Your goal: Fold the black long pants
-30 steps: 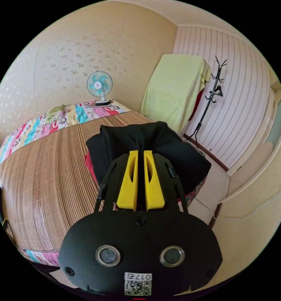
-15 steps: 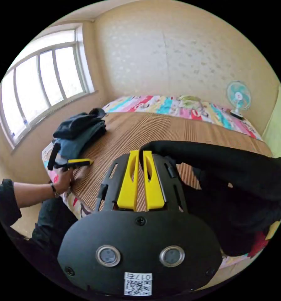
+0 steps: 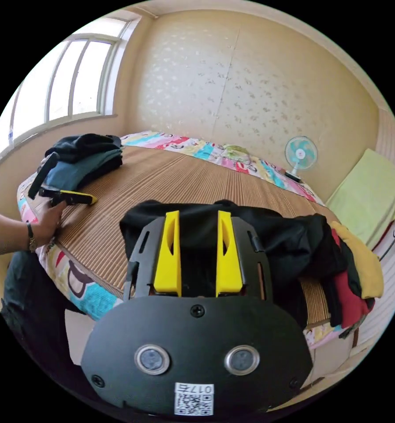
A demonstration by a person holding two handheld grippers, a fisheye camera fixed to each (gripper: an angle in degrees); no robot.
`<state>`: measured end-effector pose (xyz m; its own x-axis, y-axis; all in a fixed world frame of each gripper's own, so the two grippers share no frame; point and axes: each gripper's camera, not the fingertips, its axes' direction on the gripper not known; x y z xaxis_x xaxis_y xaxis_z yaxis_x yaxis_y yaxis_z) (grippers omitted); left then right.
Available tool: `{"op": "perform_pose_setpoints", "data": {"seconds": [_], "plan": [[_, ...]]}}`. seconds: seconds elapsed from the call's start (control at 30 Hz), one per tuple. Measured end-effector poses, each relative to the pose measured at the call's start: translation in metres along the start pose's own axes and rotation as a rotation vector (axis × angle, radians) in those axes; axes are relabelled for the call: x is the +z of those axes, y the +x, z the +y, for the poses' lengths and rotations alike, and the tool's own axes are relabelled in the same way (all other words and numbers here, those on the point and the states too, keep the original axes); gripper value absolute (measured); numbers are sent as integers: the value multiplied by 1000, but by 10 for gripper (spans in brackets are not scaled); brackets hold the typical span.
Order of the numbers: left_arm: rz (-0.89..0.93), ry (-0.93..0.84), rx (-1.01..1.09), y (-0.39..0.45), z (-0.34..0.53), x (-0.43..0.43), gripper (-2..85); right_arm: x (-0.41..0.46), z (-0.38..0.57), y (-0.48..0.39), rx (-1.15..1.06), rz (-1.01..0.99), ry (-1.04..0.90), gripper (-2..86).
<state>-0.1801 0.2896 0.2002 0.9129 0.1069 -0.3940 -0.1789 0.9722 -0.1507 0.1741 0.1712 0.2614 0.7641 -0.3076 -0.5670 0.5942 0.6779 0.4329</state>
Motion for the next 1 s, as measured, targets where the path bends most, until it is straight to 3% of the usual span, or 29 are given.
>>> {"op": "perform_pose_setpoints", "data": {"seconds": [0.1,0.33,0.47,0.6,0.7,0.77,0.9,0.97,1.0], "plan": [[0,0,0,-1,-1,1,-9,62,16,27,51,-124,-266,128],[-3,0,0,-1,-5,5,-10,14,51,20,122,-171,-121,37],[4,0,-4,-1,-8,8,-10,-11,83,25,122,-406,-120,28],[5,1,-4,1,-12,12,-10,-49,90,45,-140,-713,-134,24],[4,2,-4,4,-15,15,-10,-72,76,100,-64,-823,-75,39],[1,2,-3,6,-17,17,-10,-83,66,141,81,-756,-3,78],[-6,3,-1,11,-23,22,-10,-83,64,212,480,-347,134,149],[-7,3,0,13,-25,24,-10,-57,66,228,589,-307,108,150],[-8,4,0,15,-27,25,-10,-27,64,231,604,-383,26,142]]}}
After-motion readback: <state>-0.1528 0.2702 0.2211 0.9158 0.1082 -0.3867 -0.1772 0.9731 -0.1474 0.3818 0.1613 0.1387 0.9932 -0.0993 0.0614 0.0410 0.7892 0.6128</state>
